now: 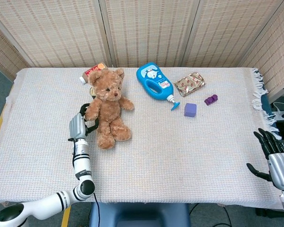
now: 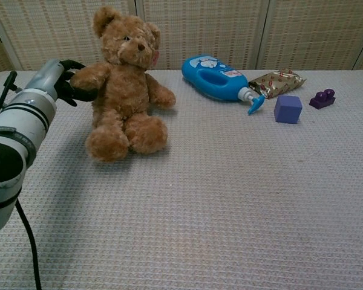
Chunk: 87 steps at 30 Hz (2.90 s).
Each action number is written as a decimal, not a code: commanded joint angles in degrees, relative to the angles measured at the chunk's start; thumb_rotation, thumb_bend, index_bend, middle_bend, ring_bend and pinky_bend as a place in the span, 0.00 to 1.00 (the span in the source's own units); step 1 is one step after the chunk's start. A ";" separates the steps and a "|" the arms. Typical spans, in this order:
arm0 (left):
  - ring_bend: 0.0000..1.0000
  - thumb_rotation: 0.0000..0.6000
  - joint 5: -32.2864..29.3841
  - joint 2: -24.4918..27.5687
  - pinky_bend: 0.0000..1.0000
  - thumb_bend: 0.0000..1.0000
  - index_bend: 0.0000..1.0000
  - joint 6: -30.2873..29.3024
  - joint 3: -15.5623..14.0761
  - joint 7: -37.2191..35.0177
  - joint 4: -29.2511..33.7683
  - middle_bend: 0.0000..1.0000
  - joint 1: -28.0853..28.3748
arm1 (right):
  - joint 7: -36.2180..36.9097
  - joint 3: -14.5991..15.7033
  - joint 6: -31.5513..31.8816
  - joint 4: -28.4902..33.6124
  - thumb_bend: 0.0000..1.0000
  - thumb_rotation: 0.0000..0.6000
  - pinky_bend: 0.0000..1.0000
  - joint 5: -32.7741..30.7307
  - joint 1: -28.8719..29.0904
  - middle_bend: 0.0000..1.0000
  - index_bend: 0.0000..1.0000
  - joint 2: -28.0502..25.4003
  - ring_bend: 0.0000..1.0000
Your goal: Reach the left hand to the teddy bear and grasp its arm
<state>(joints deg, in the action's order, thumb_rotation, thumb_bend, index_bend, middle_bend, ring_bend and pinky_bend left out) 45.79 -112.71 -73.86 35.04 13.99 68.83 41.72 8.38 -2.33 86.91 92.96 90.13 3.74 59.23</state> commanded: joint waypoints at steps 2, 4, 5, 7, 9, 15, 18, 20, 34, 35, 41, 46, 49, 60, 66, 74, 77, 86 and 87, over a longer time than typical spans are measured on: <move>0.38 1.00 1.91 -1.81 0.42 0.43 0.29 -1.82 -0.21 -2.37 -4.06 0.41 0.96 | -0.21 0.13 -0.41 0.01 0.10 1.00 0.15 0.01 0.13 0.00 0.00 0.04 0.00; 0.41 1.00 2.97 -2.40 0.43 0.46 0.32 -2.74 -0.59 -2.64 -6.20 0.44 1.36 | -0.42 0.14 -0.70 0.07 0.10 1.00 0.15 -0.09 0.23 0.00 0.00 0.07 0.00; 0.42 1.00 3.53 -2.68 0.43 0.46 0.34 -3.21 -0.75 -2.88 -7.19 0.46 1.54 | -0.61 0.13 -0.81 0.09 0.10 1.00 0.15 -0.12 0.29 0.00 0.00 0.07 0.00; 0.44 1.00 4.85 -3.35 0.45 0.48 0.39 -4.11 -1.31 -3.47 -9.43 0.49 1.87 | -0.76 0.26 -1.04 0.09 0.10 1.00 0.15 -0.07 0.34 0.00 0.00 0.03 0.00; 0.45 1.00 6.44 -3.83 0.45 0.49 0.42 -4.78 -2.20 -4.21 -11.61 0.50 2.07 | -0.74 0.28 -1.08 0.10 0.10 1.00 0.15 -0.02 0.37 0.00 0.00 0.00 0.00; 0.46 1.00 10.44 -5.58 0.45 0.50 0.45 -5.89 -4.86 -5.88 -18.53 0.52 2.46 | -1.03 0.26 -1.32 0.17 0.10 1.00 0.15 -0.18 0.46 0.00 0.00 0.10 0.00; 0.46 1.00 8.39 -5.64 0.45 0.50 0.46 -3.67 -4.36 -3.26 -18.65 0.53 2.29 | -1.24 0.29 -1.45 0.14 0.10 1.00 0.15 -0.32 0.45 0.00 0.00 0.19 0.00; 0.47 1.00 7.11 -5.25 0.45 0.50 0.46 -2.38 -3.95 -1.95 -17.77 0.54 2.00 | -1.18 0.35 -1.60 0.19 0.10 1.00 0.15 -0.32 0.49 0.00 0.00 0.12 0.00; 0.47 1.00 8.49 -5.41 0.46 0.49 0.47 -1.26 -4.67 -2.56 -19.24 0.54 1.40 | -1.43 0.26 -1.89 0.43 0.10 1.00 0.15 -0.81 0.52 0.00 0.00 0.09 0.00; 0.47 1.00 7.74 -5.06 0.46 0.49 0.47 -0.53 -4.63 -1.13 -18.61 0.55 1.25 | -1.47 0.21 -1.88 0.45 0.10 1.00 0.15 -0.87 0.53 0.00 0.00 0.10 0.00; 0.46 1.00 9.32 -4.65 0.46 0.49 0.43 -2.11 -4.69 -2.41 -17.84 0.52 1.06 | -1.65 0.05 -2.20 0.56 0.10 1.00 0.15 -1.35 0.63 0.00 0.00 0.08 0.00; 0.45 1.00 11.71 -5.86 0.46 0.49 0.41 -3.55 -5.36 -5.67 -20.94 0.50 1.30 | -1.72 0.12 -2.31 0.71 0.10 1.00 0.15 -1.38 0.62 0.00 0.00 -0.04 0.00; 0.47 1.00 8.22 -4.67 0.46 0.49 0.45 0.16 -4.93 -0.16 -18.39 0.54 0.82 | -1.70 0.04 -2.05 0.65 0.10 1.00 0.15 -1.39 0.53 0.00 0.00 0.06 0.00; 0.47 1.00 13.96 -5.40 0.46 0.49 0.43 -4.00 -6.73 -5.92 -21.21 0.52 0.91 | -1.85 0.02 -2.34 0.68 0.10 1.00 0.15 -1.60 0.60 0.00 0.00 0.02 0.00; 0.48 1.00 10.74 -2.83 0.46 0.48 0.46 0.68 -7.54 0.69 -16.86 0.54 -0.58 | -1.85 0.07 -2.24 0.69 0.10 1.00 0.15 -1.41 0.57 0.00 0.00 0.02 0.00; 0.30 1.00 16.80 3.49 0.45 0.47 0.18 2.42 -14.57 -0.30 -14.45 0.22 -4.14 | -1.37 -0.18 -2.02 0.31 0.10 1.00 0.15 -1.36 0.67 0.00 0.00 0.21 0.00; 0.17 1.00 20.29 7.28 0.43 0.46 0.07 0.65 -17.73 -0.45 -12.68 0.09 -6.42 | -0.94 -0.18 -1.83 -0.07 0.10 1.00 0.15 -1.11 0.67 0.00 0.00 0.21 0.00; 0.04 1.00 27.84 24.84 0.37 0.43 0.00 -7.79 -29.03 3.33 0.99 0.00 -18.92 | -2.49 -0.43 -1.48 -0.05 0.10 1.00 0.15 -1.63 0.51 0.00 0.00 0.96 0.00; 0.04 1.00 27.89 26.67 0.37 0.43 0.00 -8.86 -30.07 3.74 3.16 0.00 -20.70 | -3.02 -0.38 -1.53 -0.04 0.10 1.00 0.15 -1.68 0.48 0.00 0.00 1.15 0.00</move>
<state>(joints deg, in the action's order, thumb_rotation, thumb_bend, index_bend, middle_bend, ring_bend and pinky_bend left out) 72.05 -90.27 -79.59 8.11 16.28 67.17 25.39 5.70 -2.72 85.41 92.89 88.55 4.25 60.20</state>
